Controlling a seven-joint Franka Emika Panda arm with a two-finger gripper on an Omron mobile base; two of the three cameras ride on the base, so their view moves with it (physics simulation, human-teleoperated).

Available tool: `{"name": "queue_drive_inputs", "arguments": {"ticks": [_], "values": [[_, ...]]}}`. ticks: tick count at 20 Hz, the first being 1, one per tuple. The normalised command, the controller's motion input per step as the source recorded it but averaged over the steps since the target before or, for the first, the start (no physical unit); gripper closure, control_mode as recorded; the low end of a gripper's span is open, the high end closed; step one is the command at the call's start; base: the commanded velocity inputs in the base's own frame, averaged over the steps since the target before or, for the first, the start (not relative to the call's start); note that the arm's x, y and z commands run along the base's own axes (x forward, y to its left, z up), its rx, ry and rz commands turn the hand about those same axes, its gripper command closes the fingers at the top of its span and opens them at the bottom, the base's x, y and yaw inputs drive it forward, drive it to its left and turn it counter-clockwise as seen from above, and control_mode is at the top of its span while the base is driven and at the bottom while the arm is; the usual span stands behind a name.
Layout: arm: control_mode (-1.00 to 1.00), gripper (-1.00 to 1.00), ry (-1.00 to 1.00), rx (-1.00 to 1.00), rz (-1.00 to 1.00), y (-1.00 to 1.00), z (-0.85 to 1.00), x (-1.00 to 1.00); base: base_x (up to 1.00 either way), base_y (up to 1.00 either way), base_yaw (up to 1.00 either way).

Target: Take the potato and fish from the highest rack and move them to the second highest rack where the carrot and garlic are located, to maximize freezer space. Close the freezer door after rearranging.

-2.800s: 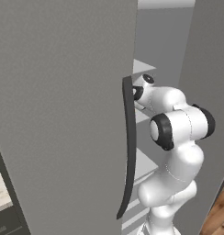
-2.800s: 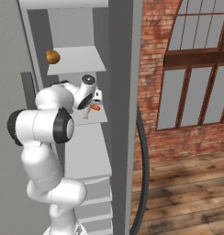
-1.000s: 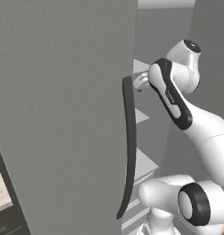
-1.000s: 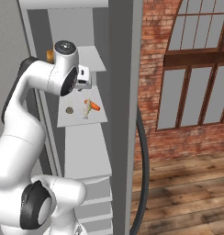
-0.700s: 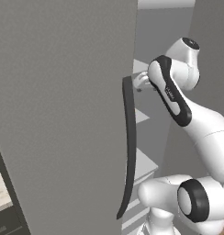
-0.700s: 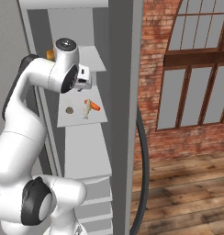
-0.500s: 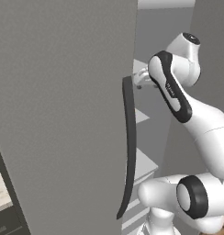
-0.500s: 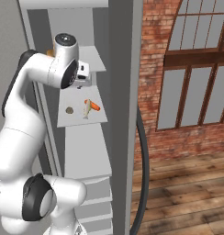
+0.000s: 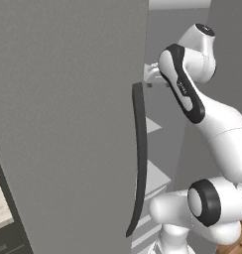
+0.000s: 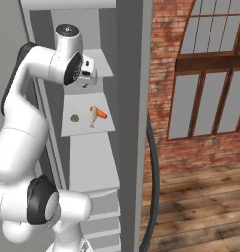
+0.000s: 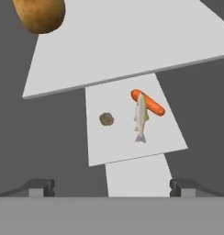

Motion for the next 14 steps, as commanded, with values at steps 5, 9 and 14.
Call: {"name": "queue_drive_inputs", "arguments": {"ticks": [5, 9, 14], "values": [[-1.00, -1.00, 0.00, 0.08, 0.13, -0.03, 0.00, 0.51, 0.00, 0.00, 0.00], [-1.00, -1.00, -0.02, 0.03, 0.26, 0.06, 0.13, 0.33, 0.00, 0.00, 0.00], [-1.00, -1.00, -0.09, -0.09, 0.42, 0.26, 0.45, 0.13, 0.00, 0.00, 0.00]]}}
